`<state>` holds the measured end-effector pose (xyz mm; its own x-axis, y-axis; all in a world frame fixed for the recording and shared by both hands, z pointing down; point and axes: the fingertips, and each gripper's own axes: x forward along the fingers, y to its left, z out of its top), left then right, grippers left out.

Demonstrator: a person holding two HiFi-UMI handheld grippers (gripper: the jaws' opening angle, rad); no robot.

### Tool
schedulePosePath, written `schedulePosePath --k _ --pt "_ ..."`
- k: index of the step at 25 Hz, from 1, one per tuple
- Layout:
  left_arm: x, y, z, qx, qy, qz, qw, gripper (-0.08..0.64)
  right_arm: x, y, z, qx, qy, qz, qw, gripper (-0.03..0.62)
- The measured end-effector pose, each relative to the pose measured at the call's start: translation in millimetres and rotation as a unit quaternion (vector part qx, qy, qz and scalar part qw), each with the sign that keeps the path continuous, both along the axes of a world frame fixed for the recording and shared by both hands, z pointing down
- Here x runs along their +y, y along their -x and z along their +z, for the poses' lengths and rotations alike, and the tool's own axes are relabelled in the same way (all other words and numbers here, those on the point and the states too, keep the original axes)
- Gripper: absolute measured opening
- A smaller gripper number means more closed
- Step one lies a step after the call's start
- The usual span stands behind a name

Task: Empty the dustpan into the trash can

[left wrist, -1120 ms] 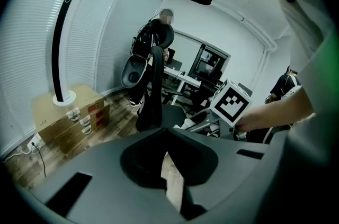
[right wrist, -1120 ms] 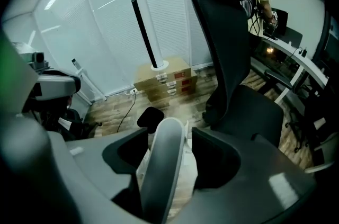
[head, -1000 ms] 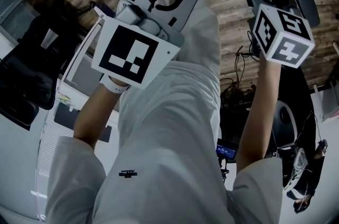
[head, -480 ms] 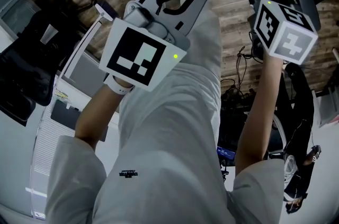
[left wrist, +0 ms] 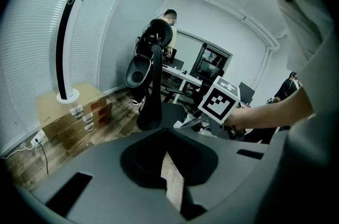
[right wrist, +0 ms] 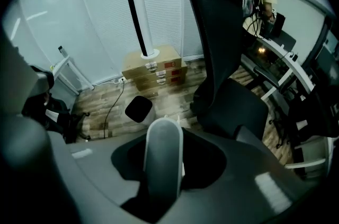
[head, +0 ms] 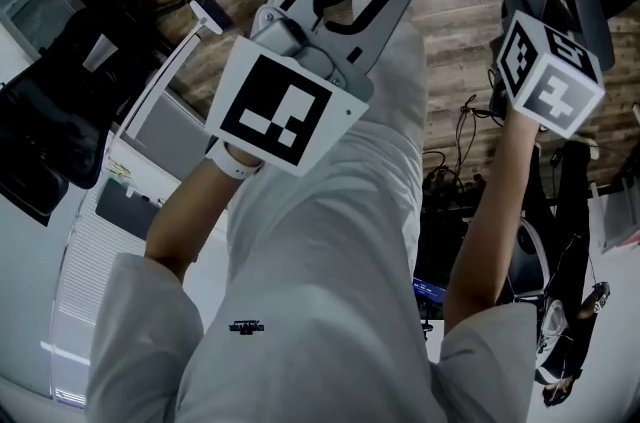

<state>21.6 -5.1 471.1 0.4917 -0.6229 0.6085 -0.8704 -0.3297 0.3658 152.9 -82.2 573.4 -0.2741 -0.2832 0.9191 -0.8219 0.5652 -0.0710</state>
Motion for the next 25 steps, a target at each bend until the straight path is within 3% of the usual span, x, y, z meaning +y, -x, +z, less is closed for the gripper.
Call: schedulePosePath --k 6,20,25 --pt "14 5 -2 -0.001 0.0 0.003 1.0 0.008 11 -1 4 0.006 -0.012 -0.008 1.0 0.115" --pt "-6 5 -5 0.013 -0.002 -0.012 0.9998 0.008 -12 -4 -13 -0.015 -0.022 0.036 0.999 0.116" --pt "-13 2 -15 0.014 -0.013 -0.018 0.9997 0.007 -18 -2 -30 -0.031 -0.045 0.051 0.997 0.115"
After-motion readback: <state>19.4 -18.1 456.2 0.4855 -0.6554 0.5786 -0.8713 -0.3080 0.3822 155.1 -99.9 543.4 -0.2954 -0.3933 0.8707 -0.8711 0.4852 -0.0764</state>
